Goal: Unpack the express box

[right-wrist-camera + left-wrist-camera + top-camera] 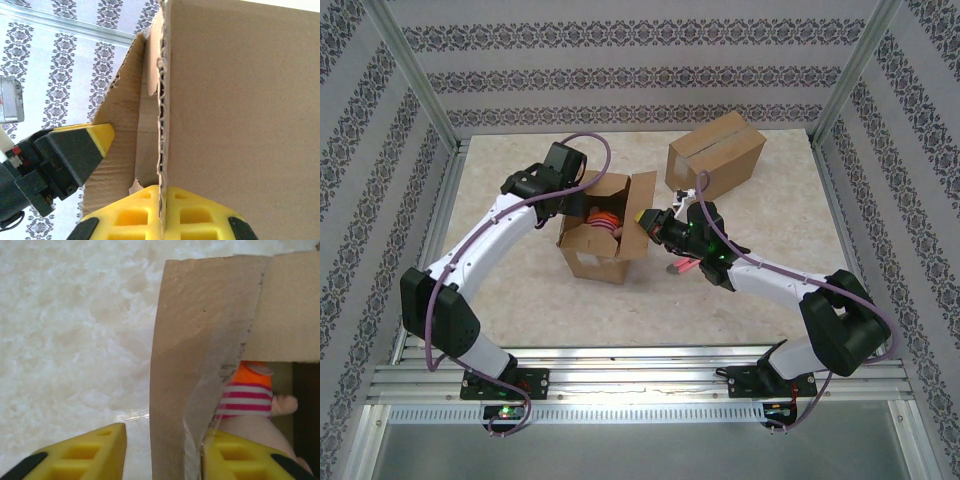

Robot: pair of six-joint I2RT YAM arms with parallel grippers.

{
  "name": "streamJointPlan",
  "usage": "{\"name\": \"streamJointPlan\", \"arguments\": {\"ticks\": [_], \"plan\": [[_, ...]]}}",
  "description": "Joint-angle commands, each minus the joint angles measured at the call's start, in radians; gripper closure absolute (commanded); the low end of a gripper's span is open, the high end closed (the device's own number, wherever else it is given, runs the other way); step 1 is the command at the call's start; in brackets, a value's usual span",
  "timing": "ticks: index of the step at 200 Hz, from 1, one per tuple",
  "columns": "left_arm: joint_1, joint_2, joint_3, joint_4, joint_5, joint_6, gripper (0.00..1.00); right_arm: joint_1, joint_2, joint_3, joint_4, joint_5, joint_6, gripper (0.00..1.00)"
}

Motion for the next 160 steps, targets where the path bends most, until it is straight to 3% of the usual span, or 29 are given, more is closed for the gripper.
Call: {"name": "streamJointPlan", "arguments": {"ticks": [1, 114, 160], "plan": [[0.028, 0.043, 0.039, 0.051, -0.033, 0.019, 0.55, 0.007, 0.012, 0.022, -0.008, 0.008, -0.002, 1.00], [-0.023, 0.160, 0.113, 0.222, -0.096, 0.155, 0.47, 0.019, 0.038, 0.045, -0.002, -0.015, -0.002, 1.00], [-0.061, 0.200, 0.137, 0.264, -0.153, 0.207, 0.31, 0.025, 0.056, 0.055, 0.007, -0.024, 0.003, 1.00]]}}
